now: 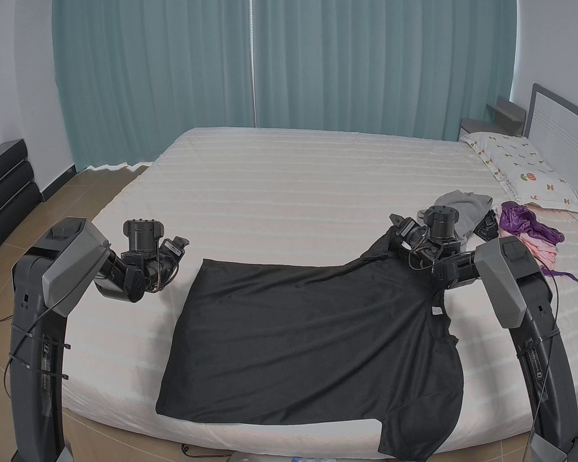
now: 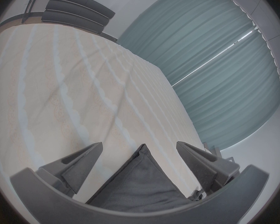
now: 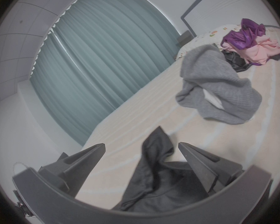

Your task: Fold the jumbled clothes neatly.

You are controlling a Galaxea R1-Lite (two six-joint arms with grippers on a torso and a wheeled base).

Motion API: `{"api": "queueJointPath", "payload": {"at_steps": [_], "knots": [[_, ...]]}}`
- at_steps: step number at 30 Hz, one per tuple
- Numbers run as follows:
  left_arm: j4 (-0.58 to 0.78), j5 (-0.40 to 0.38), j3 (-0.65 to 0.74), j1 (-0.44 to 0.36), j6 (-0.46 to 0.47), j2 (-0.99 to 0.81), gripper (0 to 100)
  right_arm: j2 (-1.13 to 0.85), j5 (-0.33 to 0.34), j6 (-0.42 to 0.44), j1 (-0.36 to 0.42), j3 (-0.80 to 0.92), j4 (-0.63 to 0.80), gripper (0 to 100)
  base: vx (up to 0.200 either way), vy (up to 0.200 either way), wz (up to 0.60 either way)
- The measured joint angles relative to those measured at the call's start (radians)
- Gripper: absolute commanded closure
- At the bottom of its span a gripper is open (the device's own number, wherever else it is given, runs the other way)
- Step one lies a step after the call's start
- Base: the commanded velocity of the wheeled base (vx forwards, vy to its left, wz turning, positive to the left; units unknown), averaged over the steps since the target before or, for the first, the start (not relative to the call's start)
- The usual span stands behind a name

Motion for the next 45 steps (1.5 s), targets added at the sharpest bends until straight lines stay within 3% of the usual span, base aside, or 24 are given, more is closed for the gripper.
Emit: {"api": "queueJointPath", "payload": {"at_steps": [17, 23, 31, 41, 42, 45], "knots": [[0.007, -0.104, -0.112, -0.049, 0.037, 0.038, 0, -0.066, -0.003, -0.062, -0.073, 0.217, -0.002, 0, 0.000, 0.000, 0.00], [0.010, -0.082, -0.153, -0.085, 0.121, 0.091, 0, -0.073, -0.003, -0.065, -0.083, 0.253, -0.025, 0, 0.000, 0.000, 0.00], [0.011, -0.007, -0.206, -0.093, 0.134, 0.145, 0, -0.072, -0.003, -0.070, -0.085, 0.260, -0.027, 0, 0.000, 0.000, 0.00], [0.023, 0.009, -0.228, -0.099, 0.205, 0.187, 0, -0.069, -0.003, -0.070, -0.077, 0.263, -0.027, 0, 0.000, 0.000, 0.00], [0.025, 0.010, -0.228, -0.099, 0.206, 0.191, 100, -0.069, -0.003, -0.070, -0.076, 0.263, -0.027, 0, 0.000, 0.000, 0.00], [0.039, 0.013, -0.230, -0.103, 0.209, 0.197, 100, -0.067, -0.003, -0.071, -0.071, 0.263, -0.027, 0, 0.000, 0.000, 0.00]]}}
